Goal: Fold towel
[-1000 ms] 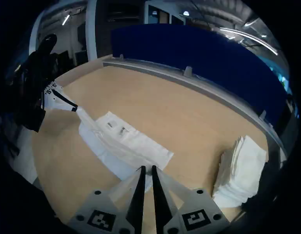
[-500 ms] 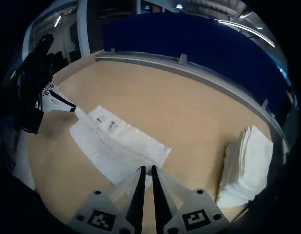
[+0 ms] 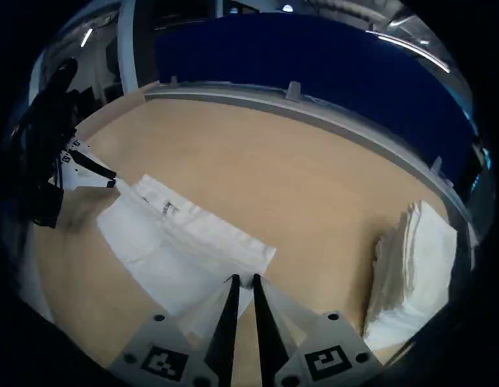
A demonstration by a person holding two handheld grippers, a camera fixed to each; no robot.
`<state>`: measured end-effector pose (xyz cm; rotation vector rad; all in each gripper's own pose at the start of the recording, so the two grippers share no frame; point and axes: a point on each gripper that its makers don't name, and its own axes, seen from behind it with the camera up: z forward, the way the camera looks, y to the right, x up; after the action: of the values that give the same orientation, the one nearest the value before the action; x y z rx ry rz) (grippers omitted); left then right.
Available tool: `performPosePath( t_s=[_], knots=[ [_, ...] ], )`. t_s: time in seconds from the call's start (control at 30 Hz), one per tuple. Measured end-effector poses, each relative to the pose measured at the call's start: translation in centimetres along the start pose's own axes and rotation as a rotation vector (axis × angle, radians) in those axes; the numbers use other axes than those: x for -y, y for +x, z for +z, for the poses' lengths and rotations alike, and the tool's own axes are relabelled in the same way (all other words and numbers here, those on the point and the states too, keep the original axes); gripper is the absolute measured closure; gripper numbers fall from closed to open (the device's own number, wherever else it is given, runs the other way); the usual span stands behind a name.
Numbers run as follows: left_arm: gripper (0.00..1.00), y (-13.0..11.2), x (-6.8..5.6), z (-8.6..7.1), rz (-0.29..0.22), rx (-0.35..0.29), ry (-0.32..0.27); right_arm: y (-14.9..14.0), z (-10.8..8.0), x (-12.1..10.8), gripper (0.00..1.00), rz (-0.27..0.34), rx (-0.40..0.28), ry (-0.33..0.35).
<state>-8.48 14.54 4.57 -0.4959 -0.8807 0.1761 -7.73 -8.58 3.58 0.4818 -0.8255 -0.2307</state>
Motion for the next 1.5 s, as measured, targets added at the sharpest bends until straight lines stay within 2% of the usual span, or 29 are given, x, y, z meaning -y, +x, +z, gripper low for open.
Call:
performPosePath(
  t_s=[0.03,0.1,0.17,0.37,0.43,0.7,0.9,1.2,1.37,1.5],
  knots=[
    [0.70,0.1,0.1,0.0,0.003,-0.003,0.006,0.0,0.0,-0.2,0.77,-0.003,-0.002,-0.009],
    [0.59,0.2,0.4,-0.1,0.007,-0.010,0.019,0.1,0.0,-0.5,0.58,-0.009,-0.004,-0.026],
    [0.52,0.3,0.8,-0.4,0.008,-0.019,0.038,-0.1,-0.1,-0.6,0.40,-0.015,-0.003,-0.034],
    [0.07,0.1,0.7,-0.9,0.001,-0.031,0.028,-0.2,-0.4,-0.5,0.13,0.002,-0.015,-0.026],
    [0.04,0.0,0.7,-1.0,0.000,-0.036,0.029,-0.2,-0.6,-0.5,0.13,0.009,-0.019,-0.025],
    [0.04,-0.1,0.9,-1.4,-0.009,-0.040,0.044,-0.4,-1.1,-0.3,0.13,0.001,-0.019,-0.026],
    [0.04,-0.8,1.2,-2.4,-0.020,-0.042,0.059,-0.9,-1.6,0.1,0.13,0.005,-0.019,-0.020],
    [0.04,-3.5,1.7,-4.8,-0.064,-0.042,0.085,-2.7,-2.7,1.3,0.13,0.035,-0.012,-0.011],
    [0.04,-5.3,1.4,-5.9,-0.080,-0.033,0.088,-3.8,-3.5,2.1,0.13,0.042,-0.009,-0.006],
    [0.04,-5.9,1.3,-6.3,-0.084,-0.032,0.094,-4.3,-3.8,2.4,0.13,0.038,-0.004,-0.004]
  ],
)
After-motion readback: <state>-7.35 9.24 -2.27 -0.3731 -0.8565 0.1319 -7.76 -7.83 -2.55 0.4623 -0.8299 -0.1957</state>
